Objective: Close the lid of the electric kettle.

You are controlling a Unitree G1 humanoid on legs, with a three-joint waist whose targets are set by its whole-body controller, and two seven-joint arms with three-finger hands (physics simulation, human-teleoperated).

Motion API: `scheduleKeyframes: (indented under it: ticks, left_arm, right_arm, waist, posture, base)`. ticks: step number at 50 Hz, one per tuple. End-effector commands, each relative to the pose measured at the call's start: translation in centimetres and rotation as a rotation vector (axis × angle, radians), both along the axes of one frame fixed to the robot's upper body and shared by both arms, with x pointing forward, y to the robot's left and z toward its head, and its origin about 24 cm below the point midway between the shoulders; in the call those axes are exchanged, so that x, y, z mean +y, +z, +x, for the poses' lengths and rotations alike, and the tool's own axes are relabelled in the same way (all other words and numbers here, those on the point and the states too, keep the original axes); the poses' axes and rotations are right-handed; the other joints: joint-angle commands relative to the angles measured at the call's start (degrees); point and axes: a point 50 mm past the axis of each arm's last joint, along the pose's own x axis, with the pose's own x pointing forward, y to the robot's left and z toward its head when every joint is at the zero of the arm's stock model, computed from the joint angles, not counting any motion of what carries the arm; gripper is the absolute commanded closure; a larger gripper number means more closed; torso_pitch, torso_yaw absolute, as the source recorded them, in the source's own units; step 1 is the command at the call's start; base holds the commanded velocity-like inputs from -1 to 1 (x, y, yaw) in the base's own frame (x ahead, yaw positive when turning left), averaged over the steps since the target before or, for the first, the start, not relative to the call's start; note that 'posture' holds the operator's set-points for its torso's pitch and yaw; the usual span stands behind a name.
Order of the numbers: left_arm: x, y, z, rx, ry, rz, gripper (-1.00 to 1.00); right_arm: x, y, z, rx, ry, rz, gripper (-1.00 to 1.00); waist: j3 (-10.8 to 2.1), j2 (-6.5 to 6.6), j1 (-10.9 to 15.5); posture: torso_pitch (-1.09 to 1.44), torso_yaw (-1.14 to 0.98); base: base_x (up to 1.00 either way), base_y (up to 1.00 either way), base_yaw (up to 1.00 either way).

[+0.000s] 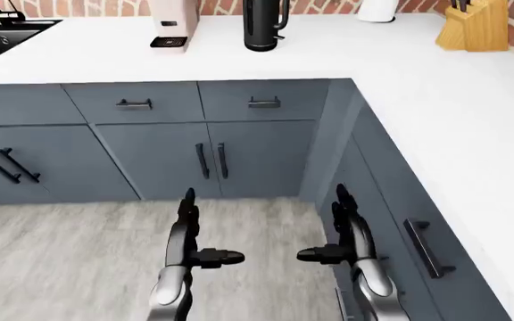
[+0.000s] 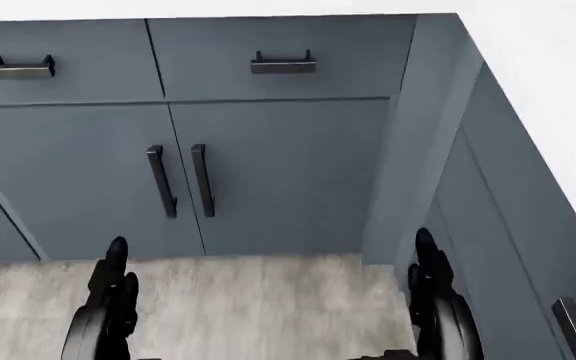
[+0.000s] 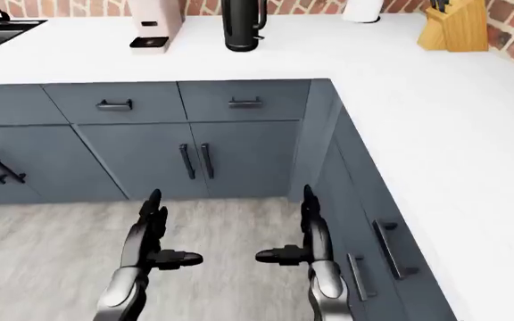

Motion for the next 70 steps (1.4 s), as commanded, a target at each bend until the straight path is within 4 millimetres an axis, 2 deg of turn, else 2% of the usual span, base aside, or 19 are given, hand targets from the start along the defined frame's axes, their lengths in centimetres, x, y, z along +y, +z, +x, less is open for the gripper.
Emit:
scheduleKeyframes:
  ticks: [1,3,4,5,7,8,24,30,36,43,50,58,61,70]
  left_arm:
    - [-0.2,3.3,0.8,-0.173,-0.012,0.017,-1.0]
    - [-0.2,3.0,1.0,-0.177,-0.014,0.031,-1.0]
    - [-0.3,2.8,1.0,-0.175,-0.02,0.03,-1.0]
    - [-0.2,2.9,1.0,-0.177,-0.018,0.033,-1.0]
    - [-0.1,2.9,1.0,-0.176,-0.015,0.037,-1.0]
    - [-0.1,3.1,0.9,-0.174,-0.014,0.035,-1.0]
    - [-0.2,3.1,0.9,-0.173,-0.019,0.038,-1.0]
    - [0.0,3.0,1.1,-0.173,-0.016,0.036,-1.0]
    - [0.4,3.8,1.1,-0.184,-0.004,0.031,-1.0]
    - [1.0,6.4,0.9,-0.227,0.015,0.016,-1.0]
    - [2.0,10.7,0.2,-0.308,0.047,0.03,-1.0]
    - [3.4,14.6,-0.7,-0.381,0.087,0.023,-1.0]
    - [3.9,16.5,-1.5,-0.409,0.106,0.02,-1.0]
    - [5.8,18.9,-2.5,-0.45,0.167,0.026,-1.0]
  right_arm:
    - [-0.1,3.2,1.0,-0.163,-0.012,-0.005,-1.0]
    - [-0.1,3.1,1.1,-0.153,-0.017,-0.014,-1.0]
    - [-0.1,3.0,1.0,-0.152,-0.017,-0.013,-1.0]
    - [-0.1,3.1,1.0,-0.153,-0.018,-0.011,-1.0]
    - [-0.2,3.1,1.0,-0.149,-0.025,-0.022,-1.0]
    - [-0.2,3.1,1.0,-0.148,-0.024,-0.014,-1.0]
    - [-0.8,2.4,1.0,-0.135,-0.041,-0.053,-1.0]
    - [-0.9,3.0,0.8,-0.138,-0.044,-0.059,-1.0]
    - [-1.0,3.6,0.9,-0.148,-0.047,-0.073,-1.0]
    - [-1.0,5.5,0.7,-0.178,-0.048,-0.084,-1.0]
    - [-1.7,8.1,0.4,-0.223,-0.064,-0.104,-1.0]
    - [-2.3,10.9,-0.2,-0.272,-0.081,-0.133,-1.0]
    - [-2.8,11.9,-0.5,-0.287,-0.094,-0.139,-1.0]
    - [-3.5,13.7,-1.0,-0.318,-0.118,-0.168,-1.0]
  waist:
    - [-0.05,-0.45,-0.12]
    - [-3.51,-0.06,0.43]
    - [-2.92,-0.11,0.43]
    - [-0.94,-0.38,0.43]
    - [-4.01,-0.46,0.46]
    - [-4.29,-0.46,0.49]
    - [-5.14,-0.3,0.42]
    - [-5.09,-0.29,0.47]
    - [-4.8,-0.29,0.42]
    - [-4.62,-0.24,0.43]
    - [-4.51,-0.15,0.43]
    - [-4.45,-0.01,0.5]
    - [-4.41,0.07,0.45]
    - [-4.11,0.33,0.51]
  posture:
    - [0.0,0.0]
    - [0.0,0.0]
    - [0.0,0.0]
    - [0.0,0.0]
    - [0.0,0.0]
    - [0.0,0.0]
    - [0.0,0.0]
    - [0.0,0.0]
    - [0.0,0.0]
    - [0.0,0.0]
    - [0.0,0.0]
    - [0.0,0.0]
    - [0.0,0.0]
    - [0.0,0.0]
  base:
    - [0.0,0.0,0.0]
    - [0.0,0.0,0.0]
    - [0.0,0.0,0.0]
    - [0.0,0.0,0.0]
    - [0.0,0.0,0.0]
    - [0.0,0.0,0.0]
    - [0.0,0.0,0.0]
    - [0.0,0.0,0.0]
    - [0.0,0.0,0.0]
    - [0.0,0.0,0.0]
    - [0.0,0.0,0.0]
    - [0.0,0.0,0.0]
    - [0.0,0.0,0.0]
    - [0.0,0.0,0.0]
